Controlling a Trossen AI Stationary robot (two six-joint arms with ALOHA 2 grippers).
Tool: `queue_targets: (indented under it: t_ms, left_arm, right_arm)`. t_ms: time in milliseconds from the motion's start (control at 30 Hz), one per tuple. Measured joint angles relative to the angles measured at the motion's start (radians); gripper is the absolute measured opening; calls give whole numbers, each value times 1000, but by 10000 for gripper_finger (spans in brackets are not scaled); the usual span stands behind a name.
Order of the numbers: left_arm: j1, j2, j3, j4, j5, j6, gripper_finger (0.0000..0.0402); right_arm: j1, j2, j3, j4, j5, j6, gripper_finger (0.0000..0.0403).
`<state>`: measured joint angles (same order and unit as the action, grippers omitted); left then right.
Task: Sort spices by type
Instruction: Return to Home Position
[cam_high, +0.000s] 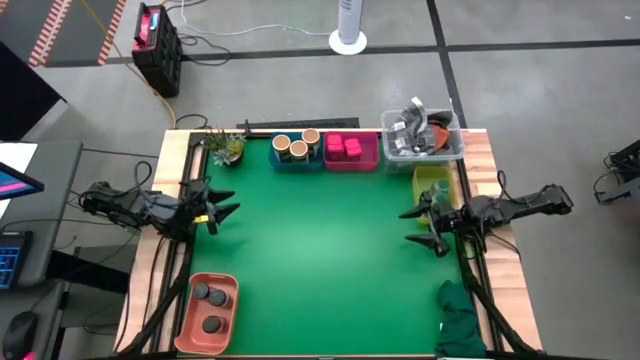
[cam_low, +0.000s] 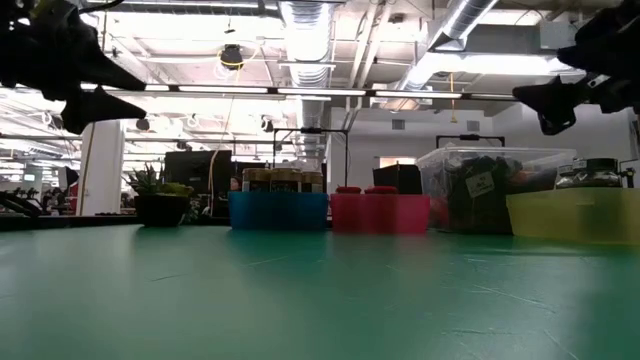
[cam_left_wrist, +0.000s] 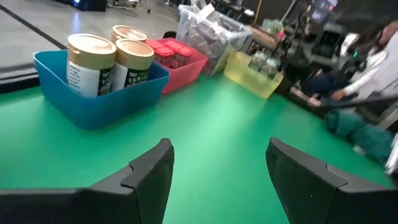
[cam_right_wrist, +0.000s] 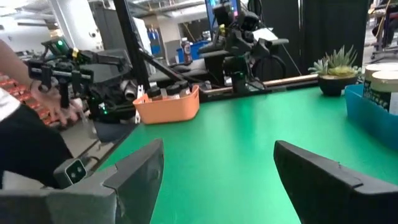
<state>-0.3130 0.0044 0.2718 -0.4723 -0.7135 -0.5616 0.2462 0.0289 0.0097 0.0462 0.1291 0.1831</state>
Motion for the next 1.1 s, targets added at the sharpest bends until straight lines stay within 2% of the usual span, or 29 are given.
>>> queue_targets:
  t_ms: [133, 833, 1100]
  left_arm:
    - [0, 0, 0, -44, 0, 37, 242]
    - [0, 0, 0, -311, -1, 26, 242]
    - [0, 0, 0, -334, -1, 27, 242]
  right_arm:
    - [0, -1, 0, -3, 0, 0, 329]
    - [0, -1, 0, -8, 0, 1, 329]
    - [0, -1, 0, -8, 1, 1, 329]
